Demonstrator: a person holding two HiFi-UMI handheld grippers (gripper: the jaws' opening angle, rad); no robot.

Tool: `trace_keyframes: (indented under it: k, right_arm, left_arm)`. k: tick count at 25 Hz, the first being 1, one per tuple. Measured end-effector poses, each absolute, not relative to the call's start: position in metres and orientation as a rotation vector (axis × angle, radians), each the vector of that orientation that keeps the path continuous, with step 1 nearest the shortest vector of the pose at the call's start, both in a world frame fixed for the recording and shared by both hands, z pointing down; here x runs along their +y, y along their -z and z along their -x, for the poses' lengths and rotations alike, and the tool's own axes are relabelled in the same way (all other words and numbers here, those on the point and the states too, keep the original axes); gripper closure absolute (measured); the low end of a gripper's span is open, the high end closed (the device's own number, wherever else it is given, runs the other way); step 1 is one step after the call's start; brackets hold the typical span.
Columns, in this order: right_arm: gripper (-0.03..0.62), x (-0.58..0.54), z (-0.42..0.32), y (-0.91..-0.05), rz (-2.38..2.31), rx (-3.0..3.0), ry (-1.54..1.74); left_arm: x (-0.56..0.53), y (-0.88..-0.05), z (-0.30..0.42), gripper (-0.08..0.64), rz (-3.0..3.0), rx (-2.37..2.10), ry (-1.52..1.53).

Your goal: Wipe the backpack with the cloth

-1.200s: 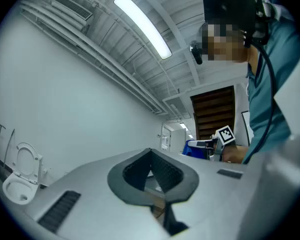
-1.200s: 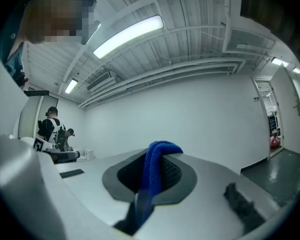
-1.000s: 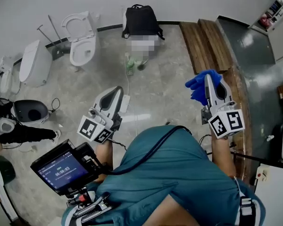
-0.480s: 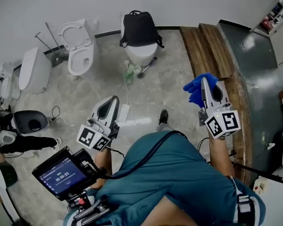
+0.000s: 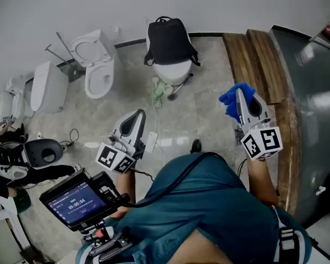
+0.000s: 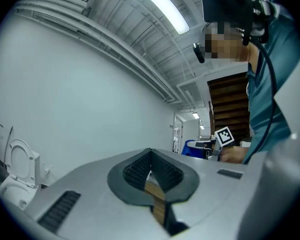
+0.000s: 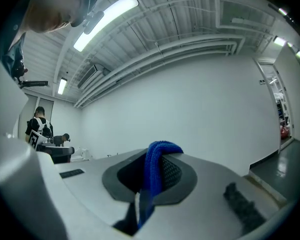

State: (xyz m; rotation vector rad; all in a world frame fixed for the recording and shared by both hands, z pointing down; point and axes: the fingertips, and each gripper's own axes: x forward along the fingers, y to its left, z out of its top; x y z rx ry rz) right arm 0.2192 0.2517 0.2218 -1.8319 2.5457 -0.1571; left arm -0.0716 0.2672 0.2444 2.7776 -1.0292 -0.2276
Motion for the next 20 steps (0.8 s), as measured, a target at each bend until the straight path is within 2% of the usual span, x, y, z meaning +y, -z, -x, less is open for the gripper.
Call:
trace_keyframes:
  k: [7, 20]
  right_arm:
    - [0.572, 0.154, -0.238, -0.234, 1.728, 2.613, 0.191]
    - [0.572, -0.025, -0.213, -0.253, 1.714, 2.658, 0.138]
  left_arm:
    - [0.194, -0.242, 0.035, 0.557, -2.755, -1.104, 0.209]
    - [0.007, -0.269, 0.037, 0.557, -2.744, -1.056, 0.245]
